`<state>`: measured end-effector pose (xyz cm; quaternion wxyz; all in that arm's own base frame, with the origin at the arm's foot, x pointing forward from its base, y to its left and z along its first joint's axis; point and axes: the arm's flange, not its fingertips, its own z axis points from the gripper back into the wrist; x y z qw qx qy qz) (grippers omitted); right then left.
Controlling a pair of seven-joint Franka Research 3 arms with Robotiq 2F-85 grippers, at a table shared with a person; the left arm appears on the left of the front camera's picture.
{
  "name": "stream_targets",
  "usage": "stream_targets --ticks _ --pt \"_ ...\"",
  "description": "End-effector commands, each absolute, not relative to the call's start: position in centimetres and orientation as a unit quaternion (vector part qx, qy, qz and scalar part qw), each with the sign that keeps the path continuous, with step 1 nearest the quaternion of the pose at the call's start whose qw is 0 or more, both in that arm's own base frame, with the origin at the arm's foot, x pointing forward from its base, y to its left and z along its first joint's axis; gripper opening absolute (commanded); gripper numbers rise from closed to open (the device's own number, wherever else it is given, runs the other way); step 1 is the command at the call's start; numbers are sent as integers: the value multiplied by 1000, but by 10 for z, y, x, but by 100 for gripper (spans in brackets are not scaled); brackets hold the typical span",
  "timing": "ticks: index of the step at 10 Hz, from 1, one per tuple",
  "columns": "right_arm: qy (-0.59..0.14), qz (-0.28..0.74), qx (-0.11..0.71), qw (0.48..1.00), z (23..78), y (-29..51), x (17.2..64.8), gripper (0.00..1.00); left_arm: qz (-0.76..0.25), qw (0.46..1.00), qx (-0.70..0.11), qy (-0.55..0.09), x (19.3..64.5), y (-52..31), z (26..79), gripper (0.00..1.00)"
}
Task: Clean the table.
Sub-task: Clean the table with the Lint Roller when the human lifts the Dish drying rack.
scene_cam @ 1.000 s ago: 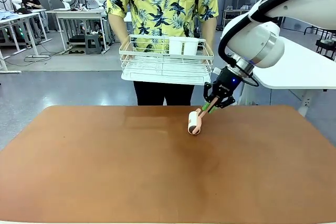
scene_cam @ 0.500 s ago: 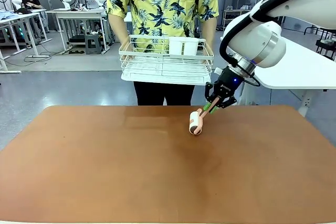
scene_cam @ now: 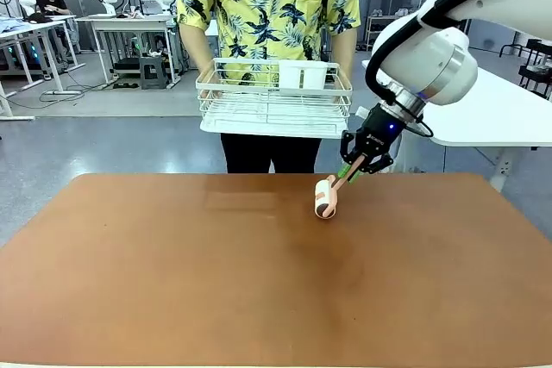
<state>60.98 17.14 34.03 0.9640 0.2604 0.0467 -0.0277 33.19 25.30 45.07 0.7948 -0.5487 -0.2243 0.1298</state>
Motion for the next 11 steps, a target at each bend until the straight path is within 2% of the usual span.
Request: stream_targets --ticks 1,4,5,8,9,10,11 --pt "34 -27 283 958 367 159 599 21 122 787 -557 -234 331 256 452 100" --pt "35 0 227 973 420 128 576 21 122 787 -557 -234 331 256 452 100" --pt "48 15 231 972 443 115 559 21 122 787 -557 -234 331 256 452 100" --pt "12 -19 115 993 502 58 498 21 122 787 -557 -234 331 256 452 100" --pt "-8 -15 52 999 516 33 476 21 122 787 -557 -234 331 256 452 100" --pt "-4 -25 27 999 521 5 464 21 122 787 -557 -234 331 256 452 100" --pt "-1 -47 48 998 519 -17 458 21 122 787 -557 -234 331 256 452 100"
